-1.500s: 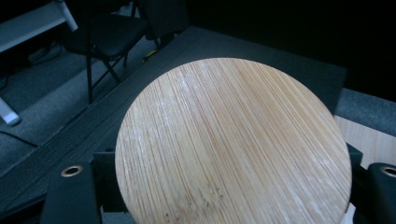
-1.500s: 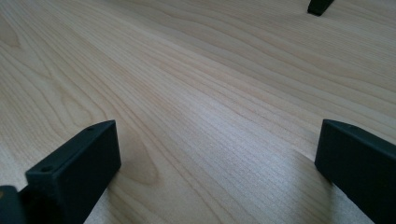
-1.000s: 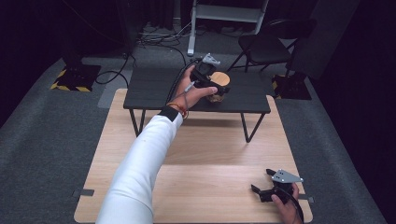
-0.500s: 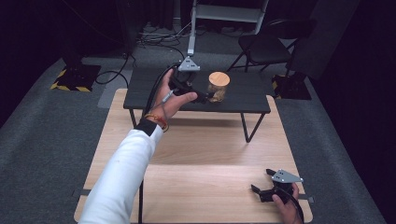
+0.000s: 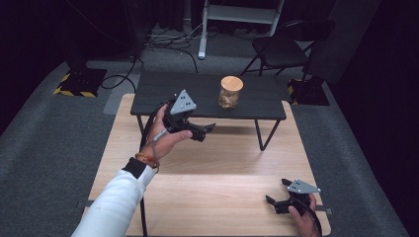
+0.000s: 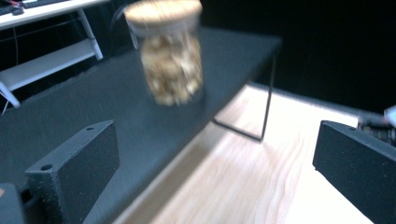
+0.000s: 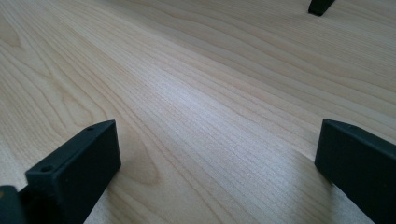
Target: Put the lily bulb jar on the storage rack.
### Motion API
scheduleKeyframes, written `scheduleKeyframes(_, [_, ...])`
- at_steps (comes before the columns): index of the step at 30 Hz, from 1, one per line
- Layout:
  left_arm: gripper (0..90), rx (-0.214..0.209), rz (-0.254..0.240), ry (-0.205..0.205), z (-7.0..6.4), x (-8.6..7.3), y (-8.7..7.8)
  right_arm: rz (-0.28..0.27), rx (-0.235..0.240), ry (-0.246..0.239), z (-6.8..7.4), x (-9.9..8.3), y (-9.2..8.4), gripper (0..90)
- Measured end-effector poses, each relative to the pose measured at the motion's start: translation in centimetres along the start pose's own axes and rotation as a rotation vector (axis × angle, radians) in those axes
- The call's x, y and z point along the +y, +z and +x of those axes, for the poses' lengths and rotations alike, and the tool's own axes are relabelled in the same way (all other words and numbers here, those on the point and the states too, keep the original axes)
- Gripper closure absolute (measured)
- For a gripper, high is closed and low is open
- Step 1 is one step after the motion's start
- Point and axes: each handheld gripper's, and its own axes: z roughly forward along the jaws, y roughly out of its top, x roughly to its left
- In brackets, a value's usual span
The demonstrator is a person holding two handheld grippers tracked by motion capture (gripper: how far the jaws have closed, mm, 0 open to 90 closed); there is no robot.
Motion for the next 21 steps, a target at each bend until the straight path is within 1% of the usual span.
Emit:
scheduleKeyframes(1, [0.5,0.007,-0.008,0.003,-0.5,-1.0,-0.3,0.0,0.0,0.0,0.0,0.0,0.0,0.0])
scheduleKeyframes(2, [0.5,0.009,-0.011,-0.002,-0.7,-1.6,-0.5,0.0,0.0,0.0,0.0,0.0,0.0,0.0])
scheduleKeyframes(3, [0.5,0.018,0.002,-0.005,-1.2,-2.4,-0.7,0.0,0.0,0.0,0.0,0.0,0.0,0.0])
scheduleKeyframes(5, [0.5,0.02,0.004,0.005,-1.8,-3.8,-1.0,0.0,0.0,0.0,0.0,0.0,0.0,0.0])
scheduleKeyframes(6, [0.5,0.023,0.011,0.014,-2.3,-4.8,-1.2,0.0,0.0,0.0,0.0,0.0,0.0,0.0])
scheduleKeyframes(8, [0.5,0.025,0.007,-0.003,-2.8,-6.4,-1.4,0.0,0.0,0.0,0.0,0.0,0.0,0.0])
scheduleKeyframes(12, [0.5,0.036,0.012,-0.004,-4.3,-9.8,-2.0,0.0,0.0,0.0,0.0,0.0,0.0,0.0])
scheduleKeyframes(15, [0.5,0.035,0.019,-0.033,-4.9,-11.9,-2.4,0.0,0.0,0.0,0.0,0.0,0.0,0.0])
scheduleKeyframes(16, [0.5,0.038,0.029,-0.038,-5.2,-12.7,-2.5,0.0,0.001,0.0,0.0,0.0,0.0,0.0])
scheduleKeyframes(18, [0.5,0.048,0.038,-0.028,-5.9,-14.0,-2.8,0.0,0.001,0.0,0.0,0.0,0.0,0.0])
scheduleKeyframes(19, [0.5,0.047,0.04,-0.023,-6.2,-14.7,-2.9,0.0,0.001,-0.001,0.0,0.0,0.0,0.0])
scheduleKeyframes(21, [0.5,0.029,0.049,-0.024,-6.4,-15.8,-3.1,0.0,0.001,-0.001,0.0,0.0,0.0,0.0])
